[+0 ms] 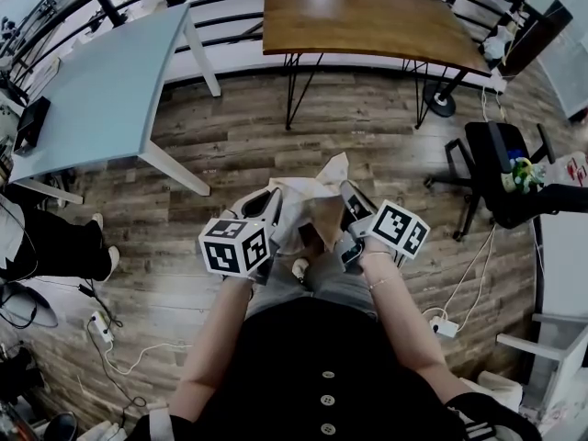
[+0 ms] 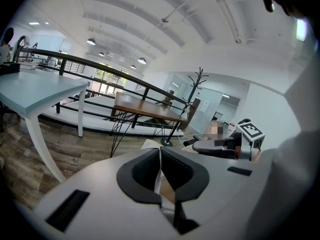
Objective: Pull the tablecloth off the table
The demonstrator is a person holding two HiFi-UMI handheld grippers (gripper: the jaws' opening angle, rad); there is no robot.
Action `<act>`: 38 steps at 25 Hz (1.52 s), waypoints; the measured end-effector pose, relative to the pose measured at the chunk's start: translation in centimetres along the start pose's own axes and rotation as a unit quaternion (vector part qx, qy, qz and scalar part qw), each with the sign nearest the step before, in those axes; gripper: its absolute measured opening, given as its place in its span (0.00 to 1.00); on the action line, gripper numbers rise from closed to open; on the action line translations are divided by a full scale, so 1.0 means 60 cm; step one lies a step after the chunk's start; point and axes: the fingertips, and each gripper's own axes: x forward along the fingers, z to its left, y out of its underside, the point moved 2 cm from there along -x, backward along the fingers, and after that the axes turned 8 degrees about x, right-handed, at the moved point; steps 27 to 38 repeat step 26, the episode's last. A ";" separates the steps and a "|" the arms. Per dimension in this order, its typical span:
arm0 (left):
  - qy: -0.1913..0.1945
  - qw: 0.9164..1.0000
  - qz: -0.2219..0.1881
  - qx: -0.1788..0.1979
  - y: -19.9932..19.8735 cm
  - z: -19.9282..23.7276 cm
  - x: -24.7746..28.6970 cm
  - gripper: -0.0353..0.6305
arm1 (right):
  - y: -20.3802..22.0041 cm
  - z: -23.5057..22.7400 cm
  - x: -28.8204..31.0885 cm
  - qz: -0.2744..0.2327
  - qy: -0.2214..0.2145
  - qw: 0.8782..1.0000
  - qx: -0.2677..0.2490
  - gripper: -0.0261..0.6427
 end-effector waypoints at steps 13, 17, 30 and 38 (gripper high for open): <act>0.008 1.000 0.000 0.004 0.002 -0.002 -0.007 0.08 | -0.012 -0.004 0.010 0.062 0.003 0.996 -0.065 0.08; 0.010 1.000 -0.001 0.006 0.001 0.004 -0.009 0.08 | -0.015 -0.001 0.013 0.098 0.006 0.990 -0.102 0.08; 0.010 1.000 -0.008 0.007 -0.010 -0.017 0.012 0.08 | -0.054 -0.008 0.005 0.116 0.001 0.987 -0.112 0.08; 0.010 1.000 -0.008 0.007 -0.010 -0.017 0.012 0.08 | -0.054 -0.008 0.005 0.116 0.001 0.987 -0.112 0.08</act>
